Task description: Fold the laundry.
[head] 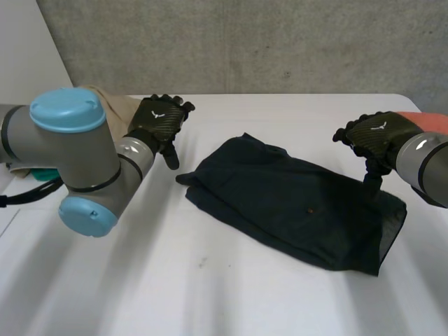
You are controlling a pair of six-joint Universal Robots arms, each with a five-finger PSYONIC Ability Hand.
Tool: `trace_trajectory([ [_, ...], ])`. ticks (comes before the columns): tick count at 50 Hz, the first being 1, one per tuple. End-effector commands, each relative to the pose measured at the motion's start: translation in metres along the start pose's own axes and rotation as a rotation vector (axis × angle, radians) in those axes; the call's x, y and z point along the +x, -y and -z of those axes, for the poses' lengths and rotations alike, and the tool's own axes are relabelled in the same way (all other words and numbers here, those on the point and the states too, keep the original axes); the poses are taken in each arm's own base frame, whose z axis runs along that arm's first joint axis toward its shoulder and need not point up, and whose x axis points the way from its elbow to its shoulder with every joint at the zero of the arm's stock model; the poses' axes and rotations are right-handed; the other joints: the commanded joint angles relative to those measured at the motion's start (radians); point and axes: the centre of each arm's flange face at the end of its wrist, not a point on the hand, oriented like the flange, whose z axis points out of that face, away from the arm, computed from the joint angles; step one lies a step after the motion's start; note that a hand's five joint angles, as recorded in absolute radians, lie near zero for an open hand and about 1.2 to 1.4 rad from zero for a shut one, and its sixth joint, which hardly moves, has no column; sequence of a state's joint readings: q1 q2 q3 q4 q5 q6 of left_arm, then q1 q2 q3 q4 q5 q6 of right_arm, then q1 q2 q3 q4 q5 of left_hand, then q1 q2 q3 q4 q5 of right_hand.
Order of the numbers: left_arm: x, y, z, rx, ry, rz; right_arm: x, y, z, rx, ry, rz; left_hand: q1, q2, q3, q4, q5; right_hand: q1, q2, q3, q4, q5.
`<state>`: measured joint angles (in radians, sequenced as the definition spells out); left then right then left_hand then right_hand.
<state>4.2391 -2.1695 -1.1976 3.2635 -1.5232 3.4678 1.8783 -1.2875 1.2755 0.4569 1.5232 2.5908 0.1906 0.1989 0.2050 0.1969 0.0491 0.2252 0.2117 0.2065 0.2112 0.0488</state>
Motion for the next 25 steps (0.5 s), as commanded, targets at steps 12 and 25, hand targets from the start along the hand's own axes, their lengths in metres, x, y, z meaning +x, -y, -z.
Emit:
trace_trajectory([
  [12, -0.033, 0.029, -0.008, -0.012, 0.013, 0.022, -0.079, -0.039, 0.022, -0.139, 0.049, -0.18, -0.016, -0.024, -0.03, -0.022, -0.049, -0.01, 0.004, 0.009, 0.004, -0.008],
  [25, -0.027, 0.027, -0.006, -0.03, -0.019, 0.045, -0.111, -0.073, -0.025, -0.065, -0.064, -0.182, -0.016, -0.024, -0.03, -0.022, -0.049, 0.24, 0.253, 0.258, 0.254, 0.242],
])
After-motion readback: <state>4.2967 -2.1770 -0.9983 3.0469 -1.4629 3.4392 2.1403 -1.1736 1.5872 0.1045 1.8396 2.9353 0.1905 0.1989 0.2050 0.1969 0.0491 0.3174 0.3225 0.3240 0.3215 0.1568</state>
